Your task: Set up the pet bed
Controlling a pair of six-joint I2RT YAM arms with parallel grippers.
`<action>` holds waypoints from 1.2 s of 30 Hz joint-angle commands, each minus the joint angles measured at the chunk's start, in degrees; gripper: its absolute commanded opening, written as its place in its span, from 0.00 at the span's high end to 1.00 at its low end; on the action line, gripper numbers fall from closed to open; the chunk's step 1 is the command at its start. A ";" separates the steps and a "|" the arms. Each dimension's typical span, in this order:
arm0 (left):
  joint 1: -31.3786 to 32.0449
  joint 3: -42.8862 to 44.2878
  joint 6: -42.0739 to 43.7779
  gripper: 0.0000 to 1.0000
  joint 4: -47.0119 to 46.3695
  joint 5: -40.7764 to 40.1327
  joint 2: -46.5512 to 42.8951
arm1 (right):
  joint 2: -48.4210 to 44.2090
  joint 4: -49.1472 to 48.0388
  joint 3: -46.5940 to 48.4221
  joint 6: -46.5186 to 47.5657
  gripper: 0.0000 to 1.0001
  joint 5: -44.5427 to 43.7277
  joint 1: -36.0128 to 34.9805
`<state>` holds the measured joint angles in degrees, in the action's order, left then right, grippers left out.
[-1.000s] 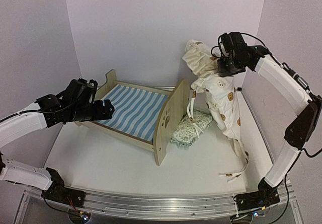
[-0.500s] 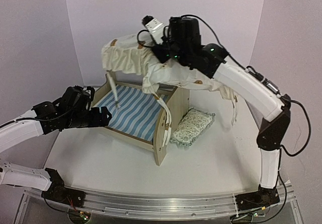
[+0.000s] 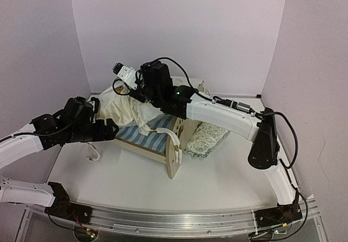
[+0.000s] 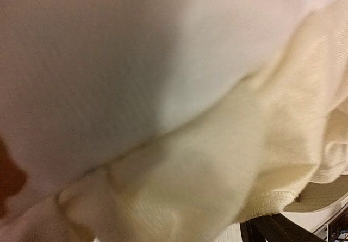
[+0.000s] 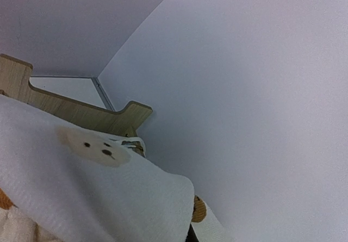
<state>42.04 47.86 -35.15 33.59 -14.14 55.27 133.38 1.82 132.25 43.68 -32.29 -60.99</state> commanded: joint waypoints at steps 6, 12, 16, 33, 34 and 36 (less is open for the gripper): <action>-0.12 0.06 -1.91 0.07 2.49 -3.08 -1.62 | 0.20 -12.23 -13.78 -4.66 0.99 -11.61 -3.20; -0.09 1.94 -5.51 0.07 7.38 -4.86 -2.83 | -6.21 3.61 -18.55 -16.81 0.60 -16.93 -6.59; -0.13 4.28 -7.23 0.05 10.47 -2.13 -4.01 | -14.22 24.13 -17.47 -36.77 0.26 -7.93 -6.96; -0.12 7.40 -4.81 0.04 8.81 -4.04 0.31 | -37.08 37.13 -41.92 -73.41 0.03 -8.03 -7.02; -0.13 7.74 -4.63 0.04 8.73 -4.15 0.64 | -36.58 37.13 -41.88 -74.17 0.03 -7.13 -7.19; -0.13 8.49 -4.05 0.04 8.60 -4.26 1.35 | -34.96 37.20 -41.27 -75.13 0.03 -6.09 -7.83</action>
<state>42.04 52.93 -40.45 43.90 -16.75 55.64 96.10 37.42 90.51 -24.74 -40.32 -67.92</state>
